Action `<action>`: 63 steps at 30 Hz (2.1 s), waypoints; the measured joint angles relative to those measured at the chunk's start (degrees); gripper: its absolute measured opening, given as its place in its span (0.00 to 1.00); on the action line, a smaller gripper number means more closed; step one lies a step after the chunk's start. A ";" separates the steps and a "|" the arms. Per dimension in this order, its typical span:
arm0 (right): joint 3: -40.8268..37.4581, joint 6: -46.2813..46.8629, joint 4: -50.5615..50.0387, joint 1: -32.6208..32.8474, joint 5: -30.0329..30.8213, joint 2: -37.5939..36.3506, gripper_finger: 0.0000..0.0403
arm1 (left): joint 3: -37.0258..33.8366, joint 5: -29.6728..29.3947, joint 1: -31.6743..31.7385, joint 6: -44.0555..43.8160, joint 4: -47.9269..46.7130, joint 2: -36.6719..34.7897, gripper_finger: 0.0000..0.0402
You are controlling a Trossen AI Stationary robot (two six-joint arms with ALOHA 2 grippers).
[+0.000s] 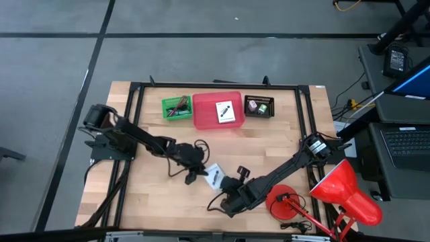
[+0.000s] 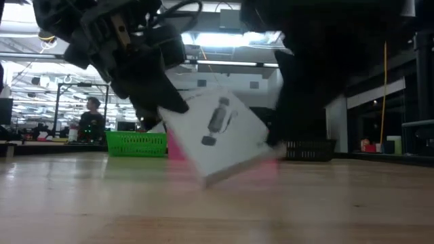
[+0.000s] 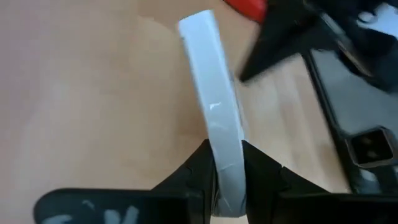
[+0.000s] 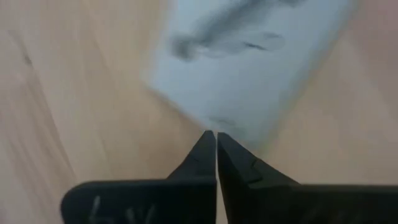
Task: Pick and place items into bin
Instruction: Put the white card reader box into the red bin
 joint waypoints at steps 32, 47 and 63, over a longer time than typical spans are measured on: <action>0.23 -11.71 12.22 0.41 14.25 -2.12 0.00 | -11.95 -11.32 8.05 11.60 -16.38 -33.97 0.14; -18.33 -27.94 52.75 -0.42 10.87 -5.31 0.00 | -11.95 -13.05 8.62 12.93 -15.39 -33.97 0.13; -40.55 -45.96 96.55 -6.32 3.12 -10.64 0.00 | -7.20 -7.08 22.32 17.81 -20.69 -33.95 0.09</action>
